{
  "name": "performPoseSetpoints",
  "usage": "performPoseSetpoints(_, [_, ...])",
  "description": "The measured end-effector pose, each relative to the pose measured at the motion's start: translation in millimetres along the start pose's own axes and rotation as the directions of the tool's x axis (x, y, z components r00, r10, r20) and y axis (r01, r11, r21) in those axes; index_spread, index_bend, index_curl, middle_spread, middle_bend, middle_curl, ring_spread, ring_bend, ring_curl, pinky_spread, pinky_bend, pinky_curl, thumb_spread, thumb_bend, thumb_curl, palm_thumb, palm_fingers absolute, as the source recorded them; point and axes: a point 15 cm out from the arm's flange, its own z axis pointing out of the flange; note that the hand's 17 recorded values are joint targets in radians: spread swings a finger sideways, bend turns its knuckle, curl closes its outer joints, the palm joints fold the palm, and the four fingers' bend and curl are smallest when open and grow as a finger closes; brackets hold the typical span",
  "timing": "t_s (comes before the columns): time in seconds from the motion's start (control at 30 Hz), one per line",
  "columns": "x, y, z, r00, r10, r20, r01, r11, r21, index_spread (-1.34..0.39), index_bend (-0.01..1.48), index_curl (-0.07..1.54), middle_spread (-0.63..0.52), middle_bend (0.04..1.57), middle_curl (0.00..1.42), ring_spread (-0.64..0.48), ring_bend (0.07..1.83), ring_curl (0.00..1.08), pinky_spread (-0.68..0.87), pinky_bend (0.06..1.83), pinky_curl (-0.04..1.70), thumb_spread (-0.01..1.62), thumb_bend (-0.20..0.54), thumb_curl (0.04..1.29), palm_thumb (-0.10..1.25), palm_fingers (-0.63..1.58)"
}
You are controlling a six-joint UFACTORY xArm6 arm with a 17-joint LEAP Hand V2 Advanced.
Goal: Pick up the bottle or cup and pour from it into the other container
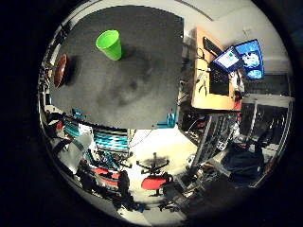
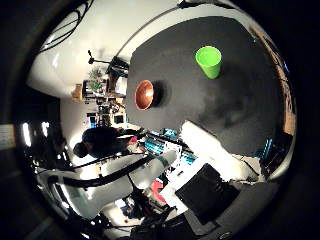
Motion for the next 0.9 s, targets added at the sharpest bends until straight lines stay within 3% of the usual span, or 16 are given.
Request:
performPoseSetpoints(0.13, [6, -4, 1, 1.0, 0.02, 0.014, -0.021, 0.999, 0.042, -0.33, 0.15, 0.26, 0.0, 0.2, 0.34, 0.16, 0.3, 0.26, 0.42, 0.38, 0.31, 1.06, -0.024, 0.36, 0.67, 0.2])
performPoseSetpoints(0.47, [21, -26, 33, 0.97, 0.096, 0.223, -0.138, 0.974, 0.182, -0.29, 0.15, 0.25, 0.03, 0.21, 0.34, 0.16, 0.32, 0.26, 0.42, 0.43, 0.31, 1.06, -0.023, 0.35, 0.67, 0.16])
performPoseSetpoints(0.63, [31, -35, 53, 0.937, 0.12, 0.33, -0.202, 0.952, 0.228, -0.28, 0.15, 0.26, 0.05, 0.21, 0.34, 0.18, 0.31, 0.25, 0.43, 0.45, 0.31, 1.07, -0.023, 0.36, 0.67, 0.13])
performPoseSetpoints(0.9, [55, -44, 91, 0.843, 0.149, 0.517, -0.334, 0.899, 0.285, -0.24, 0.15, 0.26, 0.1, 0.2, 0.33, 0.19, 0.32, 0.26, 0.42, 0.47, 0.31, 1.07, -0.026, 0.36, 0.65, 0.08])
